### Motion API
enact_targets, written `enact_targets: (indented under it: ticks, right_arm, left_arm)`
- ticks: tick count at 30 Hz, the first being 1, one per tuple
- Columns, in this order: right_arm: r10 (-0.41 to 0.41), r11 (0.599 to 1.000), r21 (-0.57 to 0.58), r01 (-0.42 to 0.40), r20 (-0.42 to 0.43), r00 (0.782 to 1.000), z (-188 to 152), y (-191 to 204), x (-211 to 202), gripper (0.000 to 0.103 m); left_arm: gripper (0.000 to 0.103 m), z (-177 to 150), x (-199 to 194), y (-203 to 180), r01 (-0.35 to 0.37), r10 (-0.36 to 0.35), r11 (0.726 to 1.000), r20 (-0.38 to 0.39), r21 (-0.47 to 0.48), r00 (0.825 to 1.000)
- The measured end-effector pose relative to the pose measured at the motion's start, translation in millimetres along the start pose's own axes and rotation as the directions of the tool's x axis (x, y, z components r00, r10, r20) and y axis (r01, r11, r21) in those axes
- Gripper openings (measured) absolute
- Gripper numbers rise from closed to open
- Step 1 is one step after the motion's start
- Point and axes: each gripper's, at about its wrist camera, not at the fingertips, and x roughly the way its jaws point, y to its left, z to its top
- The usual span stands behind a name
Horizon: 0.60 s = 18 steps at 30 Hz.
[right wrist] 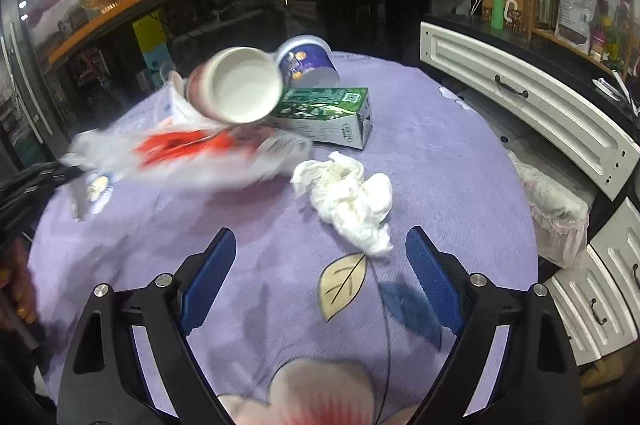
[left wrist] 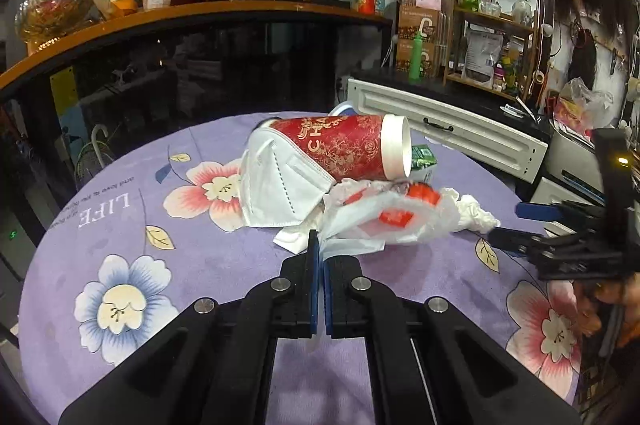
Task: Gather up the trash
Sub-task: 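Grasp the white plastic bag with the left gripper while the right gripper grasps the white tissue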
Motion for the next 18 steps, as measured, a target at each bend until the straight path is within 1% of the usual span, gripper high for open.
enact_targets:
  ticks: [6, 7, 8, 9, 11, 12, 13, 14, 16, 18]
  right_arm:
    - [-0.024, 0.999, -0.040, 0.022, -0.066, 0.998, 16.3, -7.5, 32.5, 0.086]
    - [-0.034, 0.999, -0.045, 0.030, -0.073, 0.997, 17.7, -7.8, 35.7, 0.081]
    - [-0.043, 0.998, -0.052, 0.039, -0.080, 0.996, 18.8, -7.8, 38.8, 0.072]
    - [-0.048, 0.997, -0.062, 0.042, -0.096, 0.994, 20.5, -7.4, 44.0, 0.067]
    - [-0.058, 0.996, -0.068, 0.051, -0.118, 0.991, 20.9, -7.1, 49.7, 0.048]
    - [-0.077, 0.995, -0.072, 0.069, -0.115, 0.990, 20.1, -7.0, 50.3, 0.044]
    - [-0.091, 0.994, -0.074, 0.083, -0.110, 0.990, 20.0, -8.0, 49.5, 0.036]
    - [-0.086, 0.995, -0.067, 0.079, -0.104, 0.991, 19.7, -9.4, 47.4, 0.030]
    - [-0.055, 0.998, -0.032, 0.052, -0.082, 0.995, 16.8, -13.2, 37.6, 0.022]
    - [-0.039, 0.999, -0.012, 0.038, -0.061, 0.997, 13.8, -15.7, 25.7, 0.020]
  left_arm:
    - [0.003, 3.8, -25.6, 9.9, 0.014, -0.013, 0.999, 0.045, -0.038, 0.999]
    - [0.003, 4.3, -29.4, 10.5, 0.016, -0.014, 0.999, 0.052, -0.039, 0.999]
    - [0.003, 4.8, -33.7, 10.8, 0.016, -0.013, 0.999, 0.061, -0.040, 0.998]
    - [0.003, 6.7, -39.7, 11.2, 0.017, -0.014, 0.999, 0.075, -0.041, 0.997]
    - [0.003, 8.6, -48.7, 10.6, 0.020, -0.016, 0.999, 0.093, -0.038, 0.995]
    - [0.003, 9.6, -53.0, 9.0, 0.017, -0.013, 0.999, 0.104, -0.033, 0.995]
    - [0.003, 10.1, -55.8, 8.5, 0.016, -0.013, 0.999, 0.110, -0.030, 0.994]
    - [0.003, 11.2, -59.2, 7.4, 0.015, -0.012, 0.999, 0.118, -0.028, 0.993]
    - [0.003, 12.1, -67.0, 5.7, 0.019, -0.016, 0.999, 0.135, -0.026, 0.991]
    - [0.003, 14.7, -74.2, 1.0, 0.021, -0.018, 1.000, 0.152, -0.017, 0.988]
